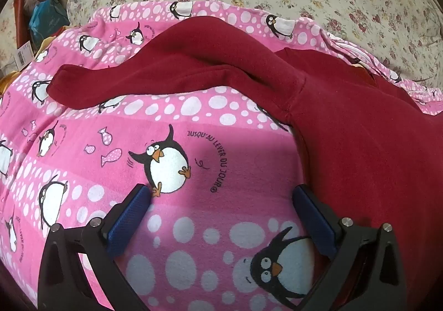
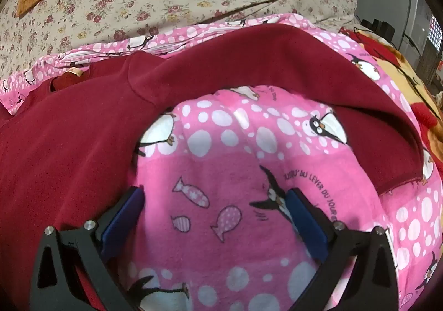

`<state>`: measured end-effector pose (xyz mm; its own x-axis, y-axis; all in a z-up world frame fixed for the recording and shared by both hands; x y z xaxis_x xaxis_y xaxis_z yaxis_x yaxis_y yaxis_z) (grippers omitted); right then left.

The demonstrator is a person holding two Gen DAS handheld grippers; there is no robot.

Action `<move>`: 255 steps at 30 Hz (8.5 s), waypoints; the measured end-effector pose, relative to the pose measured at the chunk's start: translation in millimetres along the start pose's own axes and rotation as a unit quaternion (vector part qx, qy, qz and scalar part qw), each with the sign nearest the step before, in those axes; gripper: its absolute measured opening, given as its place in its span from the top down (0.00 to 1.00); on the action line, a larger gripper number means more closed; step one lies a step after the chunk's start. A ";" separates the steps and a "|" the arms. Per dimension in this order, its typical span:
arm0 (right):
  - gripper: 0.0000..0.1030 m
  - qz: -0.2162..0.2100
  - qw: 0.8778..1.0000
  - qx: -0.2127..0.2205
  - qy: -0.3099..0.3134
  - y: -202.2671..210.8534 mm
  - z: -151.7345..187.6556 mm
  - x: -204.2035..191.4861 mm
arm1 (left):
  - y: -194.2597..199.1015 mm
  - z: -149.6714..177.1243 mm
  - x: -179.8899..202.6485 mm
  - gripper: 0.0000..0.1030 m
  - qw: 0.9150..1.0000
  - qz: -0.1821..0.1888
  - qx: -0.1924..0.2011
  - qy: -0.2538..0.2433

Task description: Fold small clothes

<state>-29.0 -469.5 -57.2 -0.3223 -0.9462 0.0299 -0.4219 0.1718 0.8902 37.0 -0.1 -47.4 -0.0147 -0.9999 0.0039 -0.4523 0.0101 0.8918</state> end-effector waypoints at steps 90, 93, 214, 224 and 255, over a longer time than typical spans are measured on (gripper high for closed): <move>0.02 -0.086 0.985 0.052 0.138 97.7 -8.1 -213.2 | 50.7 -45.5 -76.5 0.45 0.992 -0.014 0.022 0.126; 0.02 -0.089 0.984 0.050 0.147 95.7 -7.1 -216.9 | 39.6 -59.8 -123.7 0.46 0.983 -0.047 0.024 0.175; 0.54 -0.391 0.899 -0.105 0.169 41.6 -36.3 -311.8 | 1.4 -66.6 -4.4 0.91 0.997 0.072 -0.017 0.000; 0.78 -0.378 0.914 -0.108 0.105 1.7 -51.2 -367.7 | 16.1 -69.0 -40.8 0.91 0.995 0.085 0.006 0.043; 0.60 -0.068 0.996 -0.048 0.040 -15.6 -91.9 -97.5 | -19.6 -80.9 48.5 0.87 0.997 0.079 -0.022 0.001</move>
<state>86.9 -405.1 -32.3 -0.1982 -0.9782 -0.0615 -0.3736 0.0174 0.9274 117.3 -49.6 -28.1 -0.0811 -0.9858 0.1472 -0.4052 0.1675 0.8988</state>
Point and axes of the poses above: each gripper's, at about its wrist camera, not at the fingertips, and y roughly against the way its jaws point, x to its right, z to its underside, the point moved 6 cm from there along -y, roughly the way its jaws point, and after that the axes turned 11 degrees about -x, right-handed, at the moved point
